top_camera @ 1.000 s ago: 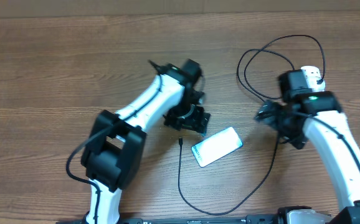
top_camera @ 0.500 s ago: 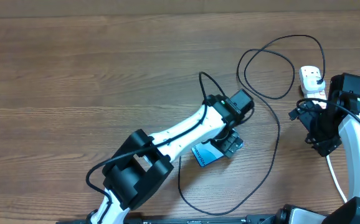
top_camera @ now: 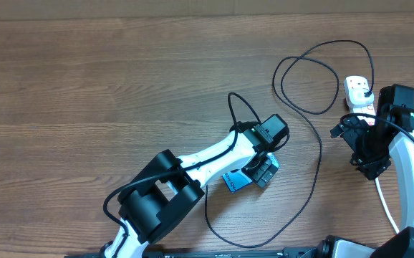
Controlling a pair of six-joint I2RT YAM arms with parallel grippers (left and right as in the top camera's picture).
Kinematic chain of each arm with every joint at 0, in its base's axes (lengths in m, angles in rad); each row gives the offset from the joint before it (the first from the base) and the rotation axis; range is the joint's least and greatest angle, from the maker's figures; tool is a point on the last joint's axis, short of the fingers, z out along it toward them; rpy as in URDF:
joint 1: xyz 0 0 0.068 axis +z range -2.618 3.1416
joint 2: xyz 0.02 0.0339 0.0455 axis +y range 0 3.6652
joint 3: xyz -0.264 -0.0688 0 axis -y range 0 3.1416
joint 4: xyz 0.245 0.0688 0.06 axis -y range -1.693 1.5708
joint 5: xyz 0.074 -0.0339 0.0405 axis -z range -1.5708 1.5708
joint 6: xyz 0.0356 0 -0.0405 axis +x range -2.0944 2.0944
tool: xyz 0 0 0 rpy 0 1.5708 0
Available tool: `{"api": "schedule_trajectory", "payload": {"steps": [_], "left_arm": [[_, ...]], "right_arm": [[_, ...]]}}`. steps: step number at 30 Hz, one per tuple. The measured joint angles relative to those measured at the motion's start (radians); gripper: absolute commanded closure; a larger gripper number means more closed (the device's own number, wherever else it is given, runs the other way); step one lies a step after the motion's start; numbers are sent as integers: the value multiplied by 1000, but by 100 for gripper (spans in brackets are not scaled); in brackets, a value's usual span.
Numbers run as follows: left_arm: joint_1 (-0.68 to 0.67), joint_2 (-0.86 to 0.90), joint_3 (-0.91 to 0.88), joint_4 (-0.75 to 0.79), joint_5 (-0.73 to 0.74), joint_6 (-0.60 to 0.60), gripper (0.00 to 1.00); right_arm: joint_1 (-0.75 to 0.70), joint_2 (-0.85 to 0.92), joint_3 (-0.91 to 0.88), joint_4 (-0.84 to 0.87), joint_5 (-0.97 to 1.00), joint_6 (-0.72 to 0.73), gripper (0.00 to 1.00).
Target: Plug charger to phone and switch on socket
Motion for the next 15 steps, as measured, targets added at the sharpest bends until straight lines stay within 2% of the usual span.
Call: {"api": "schedule_trajectory", "payload": {"steps": [11,15], "left_arm": [[0,-19,-33,16,-22,5,10],[-2,-21,-43,3,-117,-39,10]], "right_arm": [[0,0,0,-30,-47,-28,0],[0,0,0,-31,-132,-100,0]]}}
